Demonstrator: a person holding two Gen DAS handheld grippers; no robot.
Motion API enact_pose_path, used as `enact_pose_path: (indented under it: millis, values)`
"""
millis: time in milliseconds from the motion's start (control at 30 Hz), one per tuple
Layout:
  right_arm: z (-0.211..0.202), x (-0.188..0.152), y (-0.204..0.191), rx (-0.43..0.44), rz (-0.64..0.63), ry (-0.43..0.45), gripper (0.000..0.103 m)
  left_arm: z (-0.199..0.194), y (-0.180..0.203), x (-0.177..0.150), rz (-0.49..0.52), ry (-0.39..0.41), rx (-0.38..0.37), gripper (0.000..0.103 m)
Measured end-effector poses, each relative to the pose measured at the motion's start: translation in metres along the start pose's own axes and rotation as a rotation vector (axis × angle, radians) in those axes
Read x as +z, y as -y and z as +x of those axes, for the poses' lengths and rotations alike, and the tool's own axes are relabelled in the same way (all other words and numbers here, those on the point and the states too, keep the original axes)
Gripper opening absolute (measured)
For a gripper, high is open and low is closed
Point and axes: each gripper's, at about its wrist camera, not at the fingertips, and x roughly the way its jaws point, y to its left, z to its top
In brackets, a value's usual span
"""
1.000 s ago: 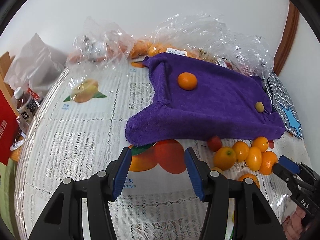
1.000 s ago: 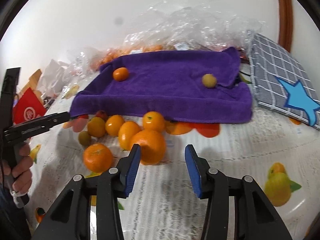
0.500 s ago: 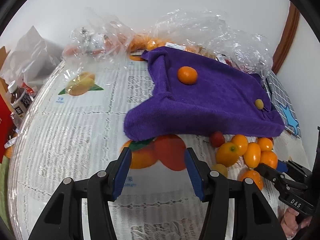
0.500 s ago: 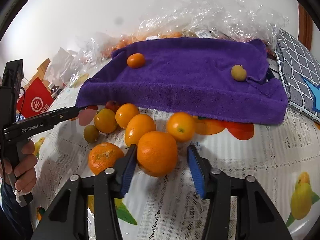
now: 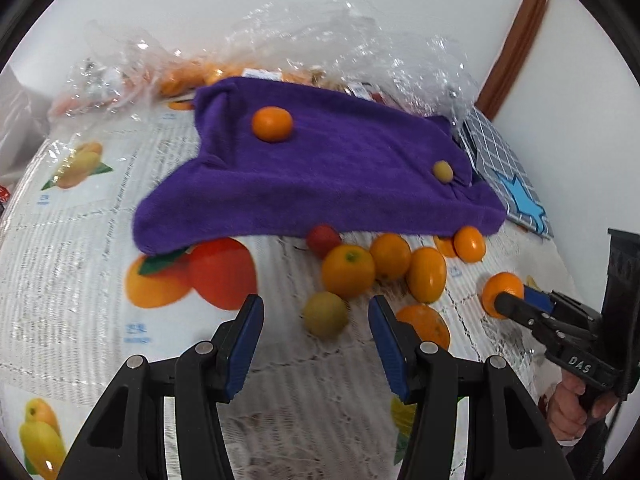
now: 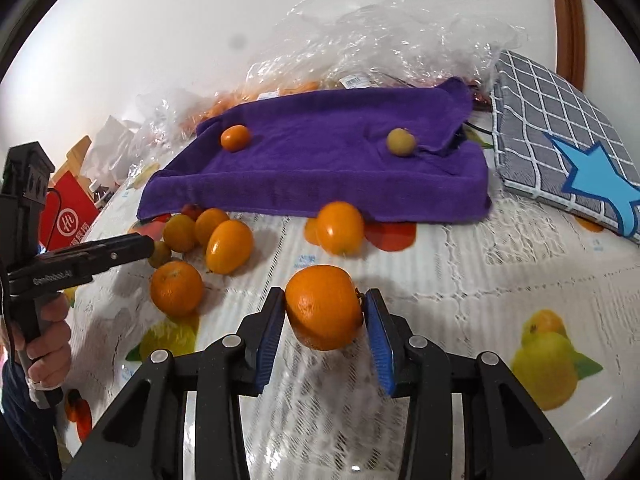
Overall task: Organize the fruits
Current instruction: 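Grasp a large orange with the right tool while the left grasps a yellow-green fruit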
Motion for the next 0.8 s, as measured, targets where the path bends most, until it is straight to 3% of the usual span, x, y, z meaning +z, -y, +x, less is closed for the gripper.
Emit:
enact_pose_path:
  millis: [167,233,800]
  values:
    - [-0.004,-0.004,0.001,0.002,-0.003,0.006,0.041,0.008,0.009,-0.005,0.046,-0.008,0.043,0.036]
    - [-0.004,-0.004,0.0,-0.003,-0.007,0.008,0.041,0.009,0.011,-0.006,0.06,-0.008,0.05,0.026]
    - [0.007,-0.002,0.001,-0.049,0.004,-0.014,0.043,0.004,0.002,-0.007,0.051,0.03,0.065,0.026]
